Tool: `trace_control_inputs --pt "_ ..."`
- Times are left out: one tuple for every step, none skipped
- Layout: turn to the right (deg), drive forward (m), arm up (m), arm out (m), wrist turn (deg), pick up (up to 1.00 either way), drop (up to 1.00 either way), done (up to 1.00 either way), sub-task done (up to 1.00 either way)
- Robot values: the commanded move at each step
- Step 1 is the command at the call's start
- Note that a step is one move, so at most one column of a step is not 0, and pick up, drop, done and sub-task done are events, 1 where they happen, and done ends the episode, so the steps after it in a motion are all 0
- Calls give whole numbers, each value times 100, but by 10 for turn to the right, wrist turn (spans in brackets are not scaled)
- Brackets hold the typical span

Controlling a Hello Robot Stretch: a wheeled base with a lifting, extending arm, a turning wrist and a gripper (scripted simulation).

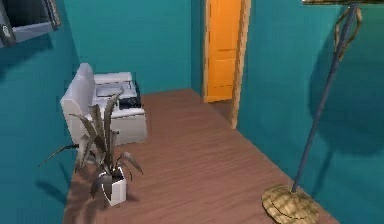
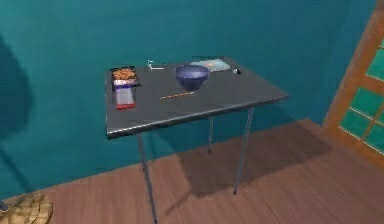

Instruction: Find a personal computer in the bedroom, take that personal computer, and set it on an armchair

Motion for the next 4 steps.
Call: trace_control_inputs --pt "0 100 0 0 0 0 0 0 0" --pt "0 25 0 0 0 0 0 0 0" --pt "60 0 0 0 0 0 0 0 0" --pt "30 0 0 0 0 0 0 0 0"
